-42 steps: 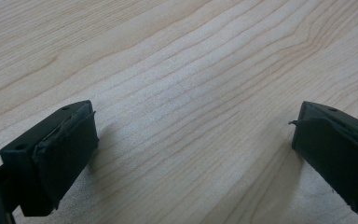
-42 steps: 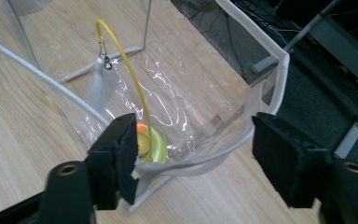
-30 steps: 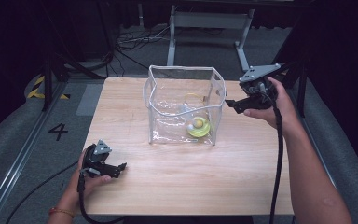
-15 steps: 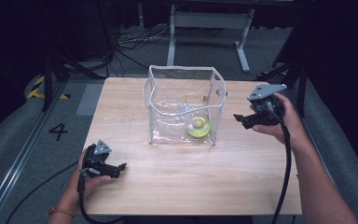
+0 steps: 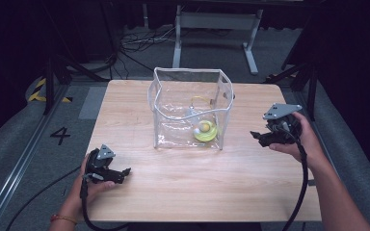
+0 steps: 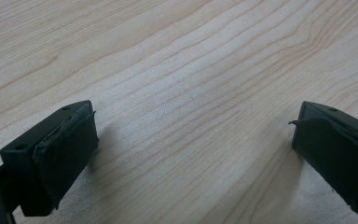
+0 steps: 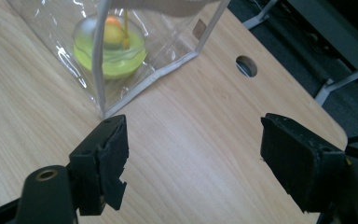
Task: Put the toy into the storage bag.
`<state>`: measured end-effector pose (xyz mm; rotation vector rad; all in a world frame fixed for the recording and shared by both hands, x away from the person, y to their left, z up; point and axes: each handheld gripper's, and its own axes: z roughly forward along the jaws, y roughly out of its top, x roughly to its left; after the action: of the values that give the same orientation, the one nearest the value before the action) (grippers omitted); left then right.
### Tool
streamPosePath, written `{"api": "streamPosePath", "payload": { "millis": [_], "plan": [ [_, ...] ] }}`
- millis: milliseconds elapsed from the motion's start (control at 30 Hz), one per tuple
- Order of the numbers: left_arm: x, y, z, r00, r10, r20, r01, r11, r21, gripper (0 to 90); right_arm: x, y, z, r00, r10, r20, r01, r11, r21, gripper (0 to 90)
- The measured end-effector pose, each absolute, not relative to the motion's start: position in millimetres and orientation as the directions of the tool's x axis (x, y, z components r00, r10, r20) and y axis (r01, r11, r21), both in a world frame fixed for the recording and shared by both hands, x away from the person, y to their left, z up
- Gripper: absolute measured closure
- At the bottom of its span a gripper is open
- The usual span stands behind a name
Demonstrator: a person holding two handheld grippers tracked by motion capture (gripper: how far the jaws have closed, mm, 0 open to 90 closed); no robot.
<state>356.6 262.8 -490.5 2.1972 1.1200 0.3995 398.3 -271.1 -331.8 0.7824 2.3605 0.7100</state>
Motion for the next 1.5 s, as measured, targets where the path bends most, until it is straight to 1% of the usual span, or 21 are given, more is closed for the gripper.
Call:
{"api": "streamPosePath", "payload": {
  "millis": [433,833,933,1000,1033,1267,1333,1500],
  "plan": [
    [356.0,262.6,-490.3,0.587,0.81,-0.014,0.618,-0.436,0.654,0.5,383.9,-298.9,-368.2,-0.656,0.696,-0.292,0.421,0.659,0.623,23.7],
    [355.8,262.5,-490.3,0.583,0.812,-0.012,0.618,-0.434,0.655,0.5,372.3,-320.5,-400.7,-0.635,0.718,-0.284,0.45,0.643,0.619,23.3],
    [355.8,262.5,-490.3,0.583,0.812,-0.011,0.618,-0.435,0.656,0.5,368.0,-327.9,-413.6,-0.629,0.724,-0.284,0.462,0.641,0.613,22.2],
    [355.8,262.5,-490.3,0.584,0.812,-0.011,0.618,-0.435,0.655,0.5,367.0,-330.4,-417.0,-0.629,0.729,-0.271,0.467,0.633,0.617,22.2],
    [355.8,262.5,-490.3,0.583,0.812,-0.012,0.618,-0.434,0.655,0.5,364.5,-336.6,-424.9,-0.627,0.734,-0.26,0.474,0.625,0.621,21.5],
    [355.7,262.5,-490.3,0.582,0.813,-0.011,0.619,-0.434,0.655,0.5,356.3,-351.3,-443.6,-0.611,0.757,-0.231,0.495,0.594,0.635,21.2],
    [355.5,262.3,-490.3,0.579,0.815,-0.011,0.62,-0.432,0.655,0.5,352.7,-354.8,-448.7,-0.602,0.761,-0.24,0.487,0.589,0.645,21.2],
    [355.4,262.2,-490.3,0.578,0.816,-0.01,0.621,-0.431,0.655,0.5,344.9,-365.2,-463.1,-0.588,0.781,-0.21,0.506,0.558,0.658,19.7]
  ]
}}
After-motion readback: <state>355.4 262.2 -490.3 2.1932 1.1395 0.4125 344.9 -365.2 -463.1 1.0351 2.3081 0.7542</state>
